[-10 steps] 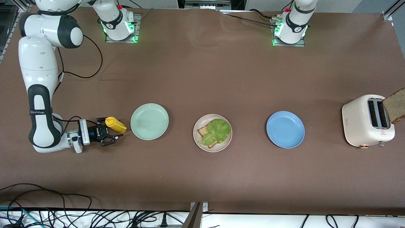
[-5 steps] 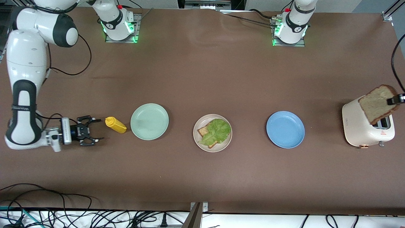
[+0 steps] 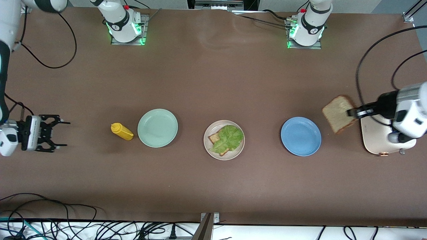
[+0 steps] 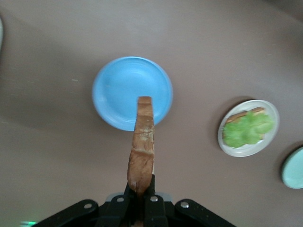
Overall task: Make sandwich on beige plate with both arms
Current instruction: 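Lift the toaster bread with the left gripper while the right gripper releases, then carry the bread slice with the left gripper onto the lettuce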
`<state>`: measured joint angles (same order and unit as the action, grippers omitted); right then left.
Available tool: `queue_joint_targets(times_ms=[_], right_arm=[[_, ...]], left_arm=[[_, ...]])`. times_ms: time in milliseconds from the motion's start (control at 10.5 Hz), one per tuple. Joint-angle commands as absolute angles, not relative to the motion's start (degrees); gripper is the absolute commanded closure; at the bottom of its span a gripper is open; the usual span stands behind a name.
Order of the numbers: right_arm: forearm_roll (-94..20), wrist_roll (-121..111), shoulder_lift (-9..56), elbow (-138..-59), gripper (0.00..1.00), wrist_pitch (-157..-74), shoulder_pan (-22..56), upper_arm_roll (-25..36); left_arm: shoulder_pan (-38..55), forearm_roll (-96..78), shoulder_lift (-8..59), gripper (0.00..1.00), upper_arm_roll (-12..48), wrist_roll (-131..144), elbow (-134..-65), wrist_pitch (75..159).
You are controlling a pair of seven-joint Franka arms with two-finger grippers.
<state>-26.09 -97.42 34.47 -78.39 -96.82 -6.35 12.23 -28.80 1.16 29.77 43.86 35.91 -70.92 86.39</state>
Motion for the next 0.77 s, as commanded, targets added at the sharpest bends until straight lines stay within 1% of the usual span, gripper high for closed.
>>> queue_joint_targets(times_ms=[0, 191, 383, 574, 670], right_arm=[[-18.92, -77.51, 23.4, -89.29, 0.0, -101.34, -3.35, 12.39], [-15.75, -61.35, 17.78, -92.18, 0.0, -101.25, -1.24, 12.39], [-10.4, -38.43, 11.63, -95.17, 0.0, -100.81, 2.53, 11.96], [-6.7, -23.87, 9.24, -95.1, 0.0, -100.2, 5.27, 11.34], [-4.33, -21.9, 8.27, -95.01, 0.0, -100.2, 5.27, 9.51]], left_arm=[[-24.37, -5.95, 34.0, 1.0, 43.77, 43.56, -70.4, 96.19], [-19.36, -7.2, 37.86, 1.0, 43.59, 47.88, -70.31, 105.86], [-15.32, -11.15, 41.56, 1.0, 43.24, 48.69, -70.75, 117.1], [-10.31, -10.73, 45.16, 1.0, 43.07, 49.3, -71.28, 127.13], [-7.93, -10.55, 46.65, 1.0, 41.85, 49.31, -71.37, 130.4]])
